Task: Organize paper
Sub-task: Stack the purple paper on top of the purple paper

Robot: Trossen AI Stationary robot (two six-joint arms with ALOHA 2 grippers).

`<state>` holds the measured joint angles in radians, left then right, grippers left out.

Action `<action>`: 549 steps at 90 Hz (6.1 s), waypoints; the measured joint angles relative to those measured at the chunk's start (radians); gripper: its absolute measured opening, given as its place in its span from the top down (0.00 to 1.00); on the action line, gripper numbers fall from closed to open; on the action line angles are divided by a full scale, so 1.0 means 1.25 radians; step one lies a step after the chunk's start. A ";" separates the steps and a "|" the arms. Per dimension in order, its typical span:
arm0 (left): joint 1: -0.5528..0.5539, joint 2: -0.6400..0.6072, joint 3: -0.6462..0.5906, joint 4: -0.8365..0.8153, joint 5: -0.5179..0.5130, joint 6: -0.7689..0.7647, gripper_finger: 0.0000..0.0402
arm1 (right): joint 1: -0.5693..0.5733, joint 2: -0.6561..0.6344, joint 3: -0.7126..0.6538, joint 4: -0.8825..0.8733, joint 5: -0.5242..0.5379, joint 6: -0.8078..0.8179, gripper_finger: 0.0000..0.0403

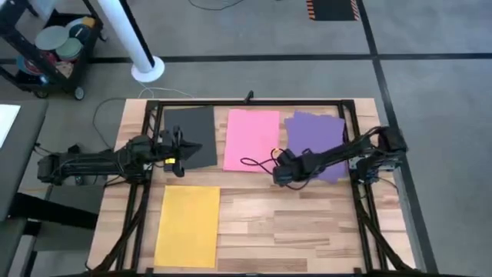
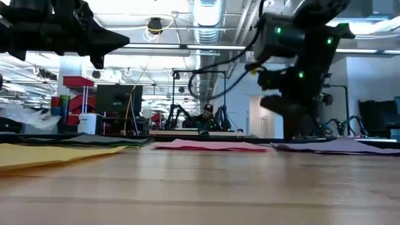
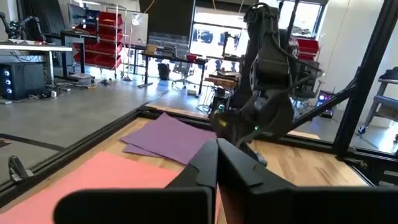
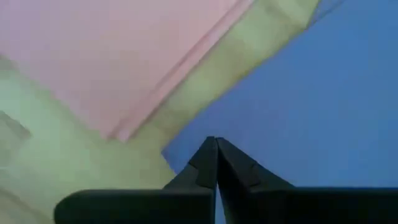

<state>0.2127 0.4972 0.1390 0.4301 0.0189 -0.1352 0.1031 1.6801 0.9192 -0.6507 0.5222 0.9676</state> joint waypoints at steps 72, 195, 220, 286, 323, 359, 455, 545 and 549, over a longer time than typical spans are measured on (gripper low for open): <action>0.000 0.000 0.000 -0.023 -0.003 0.008 1.00 | -0.065 0.015 -0.008 0.012 -0.125 0.041 1.00; 0.000 0.000 0.000 -0.018 -0.003 0.007 1.00 | 0.032 0.015 0.116 -0.120 -0.066 -0.033 1.00; 0.000 0.000 0.000 -0.026 -0.003 0.006 1.00 | -0.022 0.012 0.032 -0.282 0.002 0.021 1.00; 0.000 0.000 0.000 -0.029 -0.007 0.006 1.00 | -0.137 0.008 -0.108 -0.015 -0.049 0.168 1.00; 0.000 0.000 0.000 -0.027 -0.006 0.007 1.00 | -0.151 -0.044 -0.006 -0.031 0.105 0.041 1.00; 0.000 0.000 0.000 -0.027 -0.006 0.010 1.00 | -0.373 0.009 -0.005 0.257 -0.020 -0.212 1.00; 0.001 0.000 0.000 -0.048 -0.020 0.003 1.00 | -0.428 0.109 -0.005 0.321 -0.085 -0.246 1.00; 0.001 0.000 0.000 -0.061 -0.028 0.008 1.00 | -0.388 0.019 0.051 0.187 -0.120 -0.378 1.00; 0.001 0.000 0.000 -0.061 -0.028 0.013 1.00 | -0.381 0.014 0.051 0.169 -0.123 -0.366 1.00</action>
<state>0.2142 0.4969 0.1394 0.3536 -0.0164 -0.1193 -0.3729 1.6977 0.9825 -0.4401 0.3687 0.5098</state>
